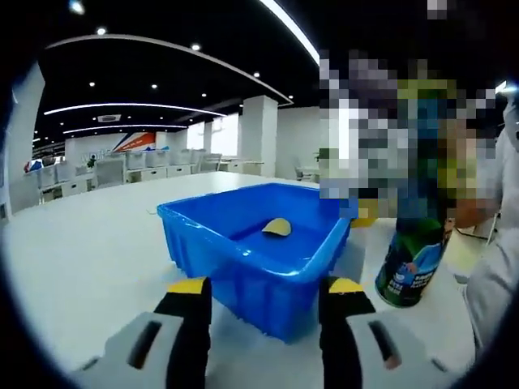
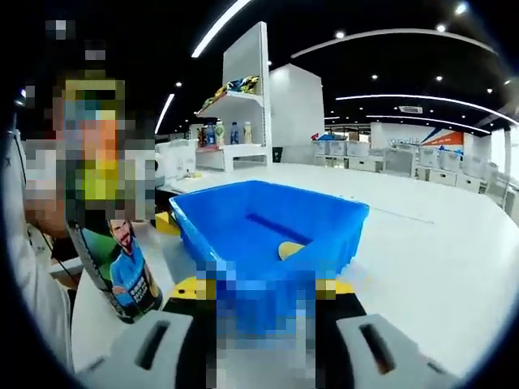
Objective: Open the lid of the chip container on the table, take out the chips, place them into the box in front of the container, and close the lid
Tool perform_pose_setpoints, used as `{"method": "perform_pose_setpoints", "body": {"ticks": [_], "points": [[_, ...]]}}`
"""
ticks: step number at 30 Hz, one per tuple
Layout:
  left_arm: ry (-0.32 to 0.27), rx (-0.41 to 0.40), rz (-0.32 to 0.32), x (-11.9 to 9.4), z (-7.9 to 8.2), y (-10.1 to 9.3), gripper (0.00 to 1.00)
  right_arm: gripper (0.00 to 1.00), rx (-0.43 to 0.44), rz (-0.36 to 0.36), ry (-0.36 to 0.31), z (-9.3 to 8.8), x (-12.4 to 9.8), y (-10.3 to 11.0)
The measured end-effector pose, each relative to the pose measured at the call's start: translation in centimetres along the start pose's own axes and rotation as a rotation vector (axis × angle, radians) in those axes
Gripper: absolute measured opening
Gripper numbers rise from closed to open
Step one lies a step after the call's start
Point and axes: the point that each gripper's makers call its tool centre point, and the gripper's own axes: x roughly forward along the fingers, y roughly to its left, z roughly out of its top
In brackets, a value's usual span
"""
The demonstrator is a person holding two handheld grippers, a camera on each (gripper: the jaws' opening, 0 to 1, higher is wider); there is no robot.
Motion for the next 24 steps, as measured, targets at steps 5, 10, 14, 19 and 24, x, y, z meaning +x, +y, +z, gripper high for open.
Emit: {"method": "perform_pose_setpoints", "body": {"ticks": [5, 10, 14, 19, 24], "points": [[0.004, 0.005, 0.005, -0.17, -0.23, -0.20, 0.48, 0.40, -0.031, -0.021, 0.012, -0.20, -0.24, 0.15], [-0.005, 0.031, 0.022, -0.43, -0.39, -0.19, 0.37, 0.36, -0.054, -0.050, 0.013, -0.36, -0.48, -0.01], [-0.008, 0.026, 0.026, -0.42, -0.37, -0.01, 0.37, 0.35, -0.052, -0.053, 0.006, -0.37, -0.57, 0.46], [-0.009, 0.032, 0.033, -0.50, -0.39, 0.05, 0.36, 0.34, -0.066, -0.054, 0.007, -0.41, -0.53, 0.28], [-0.021, 0.037, 0.038, -0.62, -0.38, 0.17, 0.36, 0.34, -0.090, -0.057, 0.002, -0.42, -0.56, 0.59]]}}
